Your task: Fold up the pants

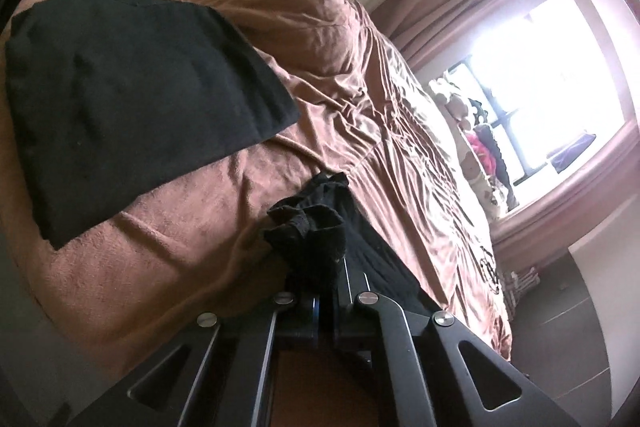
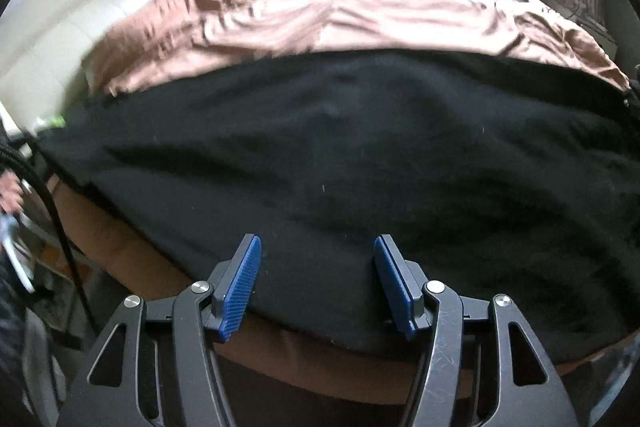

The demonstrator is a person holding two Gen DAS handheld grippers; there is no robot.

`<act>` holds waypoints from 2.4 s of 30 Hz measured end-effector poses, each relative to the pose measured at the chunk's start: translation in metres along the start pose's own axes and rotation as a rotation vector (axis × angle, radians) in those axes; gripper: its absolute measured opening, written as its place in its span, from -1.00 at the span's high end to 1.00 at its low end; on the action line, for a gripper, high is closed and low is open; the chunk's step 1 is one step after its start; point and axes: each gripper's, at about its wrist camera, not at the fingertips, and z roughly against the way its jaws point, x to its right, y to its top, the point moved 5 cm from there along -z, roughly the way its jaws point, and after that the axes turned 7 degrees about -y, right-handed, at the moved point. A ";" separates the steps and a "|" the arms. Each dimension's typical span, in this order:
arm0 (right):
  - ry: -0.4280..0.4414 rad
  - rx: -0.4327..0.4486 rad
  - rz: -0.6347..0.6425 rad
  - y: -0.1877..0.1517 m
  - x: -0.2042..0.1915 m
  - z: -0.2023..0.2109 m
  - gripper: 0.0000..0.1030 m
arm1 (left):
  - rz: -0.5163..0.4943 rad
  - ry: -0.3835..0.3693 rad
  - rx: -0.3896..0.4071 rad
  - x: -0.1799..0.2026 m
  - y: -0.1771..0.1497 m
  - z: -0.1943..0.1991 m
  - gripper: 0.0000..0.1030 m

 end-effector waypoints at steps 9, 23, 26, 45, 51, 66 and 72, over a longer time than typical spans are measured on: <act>-0.016 -0.039 0.063 -0.001 -0.013 0.019 -0.02 | 0.075 0.028 -0.061 -0.031 -0.020 -0.008 0.90; 0.049 0.002 -0.014 0.032 -0.020 -0.013 0.27 | 0.192 -0.001 -0.091 -0.046 -0.061 -0.013 0.46; 0.039 -0.029 -0.027 0.028 -0.021 -0.023 0.27 | 0.203 -0.016 -0.094 -0.044 -0.063 -0.016 0.45; 0.000 -0.164 -0.094 0.110 -0.017 -0.099 0.82 | 0.217 0.017 -0.062 -0.048 -0.055 -0.026 0.46; -0.048 -0.169 -0.095 0.140 -0.015 -0.126 0.82 | 0.235 0.017 -0.059 -0.049 -0.054 -0.025 0.46; -0.081 -0.155 -0.054 0.164 -0.020 -0.151 0.82 | 0.229 0.006 -0.063 -0.042 -0.058 -0.028 0.75; -0.034 -0.171 -0.063 0.136 -0.023 -0.132 0.82 | 0.210 -0.007 -0.036 -0.029 -0.049 -0.022 0.90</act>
